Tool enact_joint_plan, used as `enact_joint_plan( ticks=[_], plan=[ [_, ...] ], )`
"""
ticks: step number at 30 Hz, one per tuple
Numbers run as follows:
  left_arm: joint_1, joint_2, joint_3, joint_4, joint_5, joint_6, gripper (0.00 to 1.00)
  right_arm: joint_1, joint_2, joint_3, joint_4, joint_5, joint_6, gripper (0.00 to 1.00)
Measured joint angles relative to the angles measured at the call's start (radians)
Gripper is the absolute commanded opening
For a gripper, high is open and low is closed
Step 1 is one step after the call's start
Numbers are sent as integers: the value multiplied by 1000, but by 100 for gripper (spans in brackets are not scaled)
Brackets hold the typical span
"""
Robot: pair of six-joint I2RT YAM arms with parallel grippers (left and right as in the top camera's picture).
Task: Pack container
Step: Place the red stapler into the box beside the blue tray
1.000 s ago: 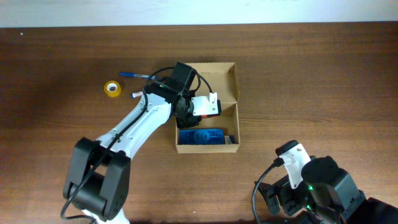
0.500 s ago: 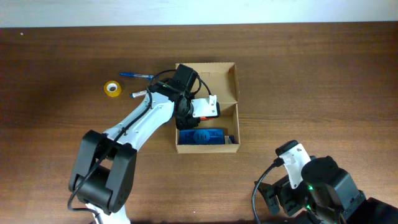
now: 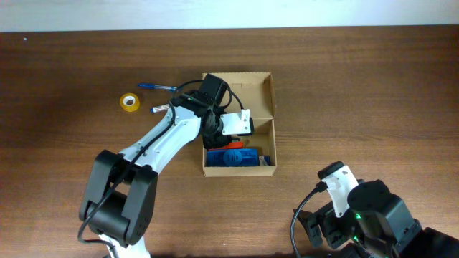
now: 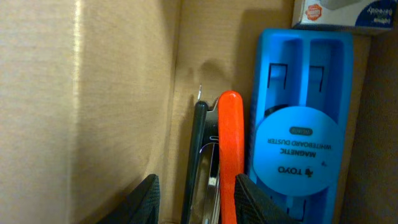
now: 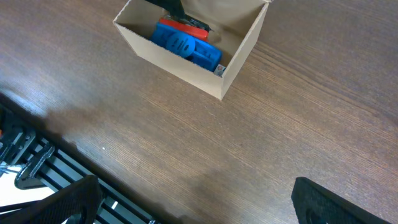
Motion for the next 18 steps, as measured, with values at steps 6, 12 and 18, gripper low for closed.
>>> enact_joint_plan(
  ticks=[6, 12, 18],
  plan=[
    [0, -24, 35, -29, 0, -54, 38, 0, 0, 0, 0, 0, 0, 99],
    [0, -183, 39, -110, 0, -77, 38, 0, 0, 0, 0, 0, 0, 99],
    [0, -275, 41, -210, 0, -82, 38, 0, 0, 0, 0, 0, 0, 99]
  ],
)
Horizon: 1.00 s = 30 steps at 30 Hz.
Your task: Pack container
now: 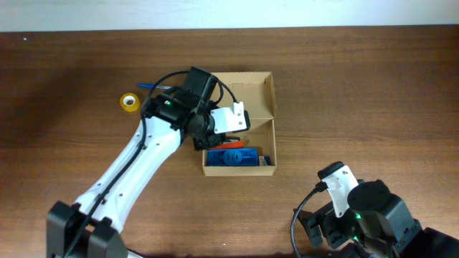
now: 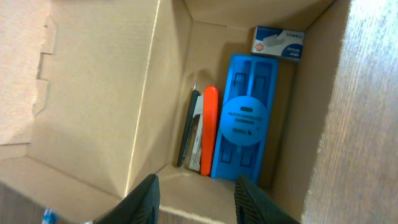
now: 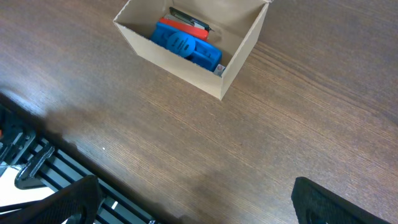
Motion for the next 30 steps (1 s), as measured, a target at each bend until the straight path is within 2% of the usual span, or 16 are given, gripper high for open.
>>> enact_joint_plan(
  ticks=[12, 18, 21, 24, 27, 29, 30],
  plan=[
    [0, -58, 0, -52, 0, -23, 38, 0, 0, 0, 0, 0, 1, 99],
    [0, -98, 5, -52, 0, -82, 38, 0, 0, 0, 0, 0, 0, 99],
    [0, -191, 17, -55, -56, -130, 38, 0, 0, 0, 0, 0, 1, 99],
    [2, -267, 24, -105, -144, -183, 31, 0, 0, 0, 0, 0, 1, 99],
    [78, -300, 24, -154, -177, -212, 30, 0, 0, 0, 0, 0, 1, 99],
    [197, -314, 25, -181, -183, -225, 32, 0, 0, 0, 0, 0, 0, 99],
    [275, -315, 25, -182, -182, -227, 36, 0, 0, 0, 0, 0, 0, 99]
  ],
)
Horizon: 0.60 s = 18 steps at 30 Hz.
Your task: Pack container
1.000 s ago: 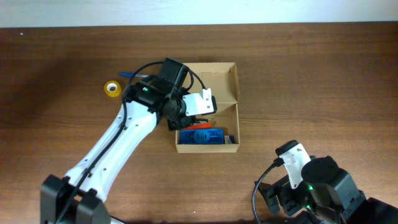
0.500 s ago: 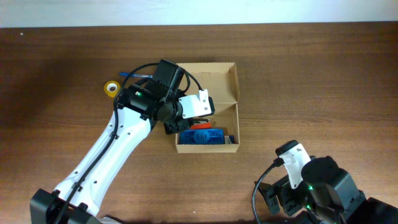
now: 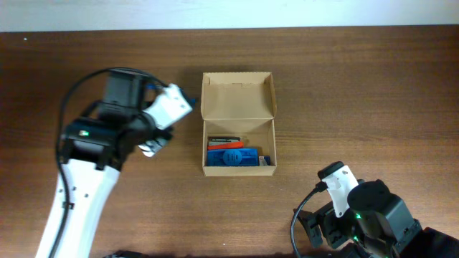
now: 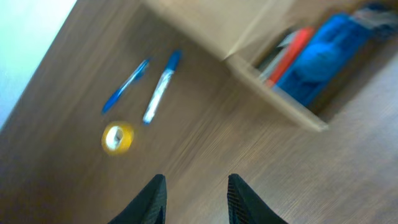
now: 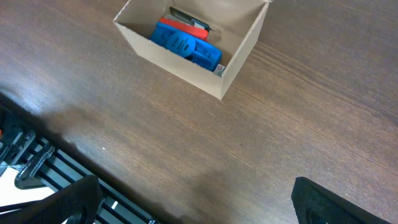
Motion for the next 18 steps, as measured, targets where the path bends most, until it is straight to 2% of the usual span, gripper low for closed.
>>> enact_joint_plan(
  ticks=[3, 7, 10, 12, 18],
  plan=[
    [175, 5, 0, 19, 2, -5, 43, 0, 0, 0, 0, 0, 0, 99],
    [278, 133, 3, 84, 18, -5, 43, 0, 0, 0, 0, 0, 0, 99],
    [292, 272, 3, 184, 25, -4, 44, 0, 0, 0, -1, 0, 0, 99],
    [301, 357, 3, 267, 29, -4, 48, 0, 0, 0, 1, 0, 0, 99],
    [305, 529, 4, 471, 34, -43, 49, 0, 0, 0, 1, 0, 0, 99]
  ],
)
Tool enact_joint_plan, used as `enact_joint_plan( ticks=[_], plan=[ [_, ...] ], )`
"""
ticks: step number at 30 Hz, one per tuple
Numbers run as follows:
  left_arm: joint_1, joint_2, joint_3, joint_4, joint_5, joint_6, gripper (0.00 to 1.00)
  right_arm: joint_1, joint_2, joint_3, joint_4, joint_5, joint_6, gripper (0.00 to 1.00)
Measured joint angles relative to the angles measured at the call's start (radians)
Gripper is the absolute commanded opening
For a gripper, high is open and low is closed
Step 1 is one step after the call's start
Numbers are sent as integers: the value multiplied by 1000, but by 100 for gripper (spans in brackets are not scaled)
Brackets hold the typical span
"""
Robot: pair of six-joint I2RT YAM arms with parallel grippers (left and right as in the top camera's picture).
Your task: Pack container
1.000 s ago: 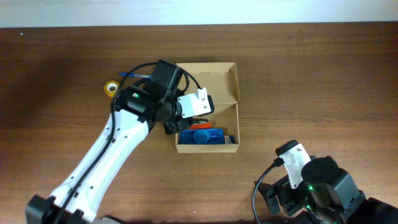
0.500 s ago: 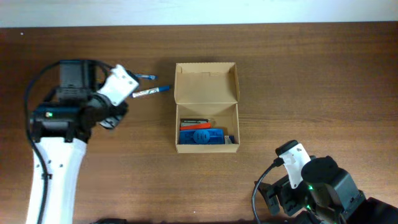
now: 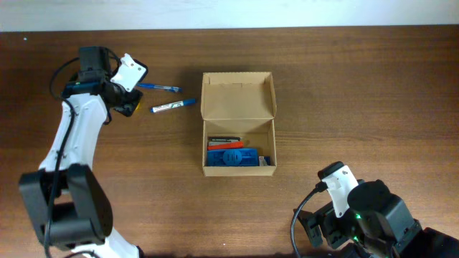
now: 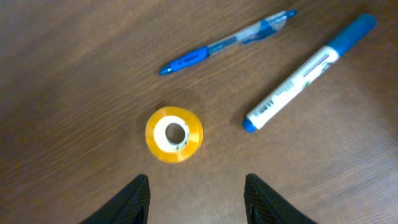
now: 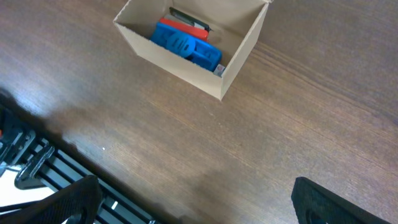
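Note:
The open cardboard box stands mid-table, holding a blue whiteboard duster, an orange-and-black stapler and a small staples box. My left gripper hangs open over the table's far left, just short of a yellow tape roll. Beside the roll lie a blue marker and a blue pen. In the overhead view the left wrist covers most of the tape roll. My right gripper is open low at the near right edge, far from the box.
The box's lid flap stands open at the far side. The table's near edge with black rails lies under the right gripper. The white wall runs along the table's far edge.
My left gripper has moved further left and lower, from above the table beside the box to right over the tape roll, pen and marker. It stays open. The right arm is unmoved.
My left gripper was open deep inside the box, close above the stapler and duster. Then it stood higher over the box, then out to the left of it, and now above the tape roll at the far left. The box contents stayed put.

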Motion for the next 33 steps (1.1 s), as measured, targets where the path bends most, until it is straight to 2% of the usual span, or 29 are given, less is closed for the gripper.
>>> enact_joint_plan(
  ticks=[4, 22, 26, 28, 30, 31, 32, 33],
  plan=[
    [0, 87, 0, 62, 0, -40, 57, 0, 0, 0, -1, 0, 0, 99],
    [0, 273, 3, 208, 32, -152, 55, 0, 0, 0, -1, 0, 0, 99],
    [0, 274, 8, 202, 36, -172, 52, 0, 0, 0, -1, 0, 0, 99],
    [0, 276, 8, 187, 36, -173, 43, 0, 0, 0, -2, 0, 0, 99],
    [0, 276, 9, 175, 36, -178, 42, 0, 0, 0, -1, 0, 0, 99],
    [0, 276, 10, 164, 37, -179, 39, 0, 0, 0, -1, 0, -1, 99],
    [0, 276, 10, 161, 36, -179, 30, 0, 0, 0, -1, 0, 0, 99],
    [0, 276, 10, 158, 36, -176, 25, 0, 0, 0, -2, 0, 0, 99]
  ],
)
